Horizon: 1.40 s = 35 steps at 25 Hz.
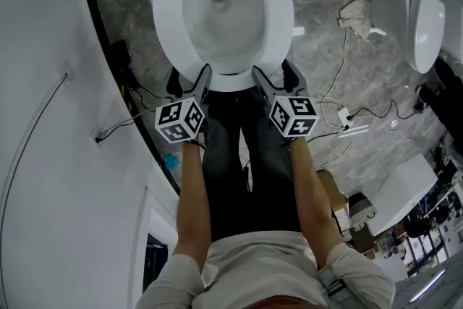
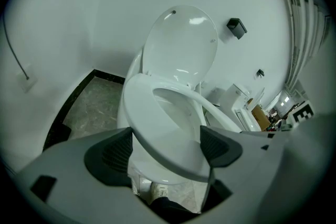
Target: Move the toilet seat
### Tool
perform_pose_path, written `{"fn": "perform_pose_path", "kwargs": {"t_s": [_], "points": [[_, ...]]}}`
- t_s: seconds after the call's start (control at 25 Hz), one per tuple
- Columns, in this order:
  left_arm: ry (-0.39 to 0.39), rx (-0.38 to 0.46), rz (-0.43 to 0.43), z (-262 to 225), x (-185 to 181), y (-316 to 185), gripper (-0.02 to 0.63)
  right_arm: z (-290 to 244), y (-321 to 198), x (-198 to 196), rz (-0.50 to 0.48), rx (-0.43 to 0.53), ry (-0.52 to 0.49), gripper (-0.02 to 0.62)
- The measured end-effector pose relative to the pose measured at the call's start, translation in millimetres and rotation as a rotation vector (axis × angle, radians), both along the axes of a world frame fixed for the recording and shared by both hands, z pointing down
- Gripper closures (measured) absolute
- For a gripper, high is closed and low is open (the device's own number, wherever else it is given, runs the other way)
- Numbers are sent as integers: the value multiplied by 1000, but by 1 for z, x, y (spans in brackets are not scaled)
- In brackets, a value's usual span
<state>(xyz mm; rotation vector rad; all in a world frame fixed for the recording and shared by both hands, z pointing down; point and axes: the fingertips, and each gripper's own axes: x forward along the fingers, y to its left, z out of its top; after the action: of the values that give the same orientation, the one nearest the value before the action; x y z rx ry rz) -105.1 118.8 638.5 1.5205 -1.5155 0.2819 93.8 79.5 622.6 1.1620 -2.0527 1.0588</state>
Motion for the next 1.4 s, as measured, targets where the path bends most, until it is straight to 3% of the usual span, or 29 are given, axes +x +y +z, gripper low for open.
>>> {"fn": "perform_pose_path", "kwargs": {"t_s": [0.8, 1.2, 1.4], "points": [[39, 106, -92, -48, -9, -18, 193, -52, -20, -6, 69, 79, -74, 209], [-8, 165, -133, -69, -16, -25, 193, -69, -30, -8, 104, 108, -109, 207], [-56, 193, -91, -82, -16, -26, 195, -75, -33, -8, 118, 117, -127, 207]]}}
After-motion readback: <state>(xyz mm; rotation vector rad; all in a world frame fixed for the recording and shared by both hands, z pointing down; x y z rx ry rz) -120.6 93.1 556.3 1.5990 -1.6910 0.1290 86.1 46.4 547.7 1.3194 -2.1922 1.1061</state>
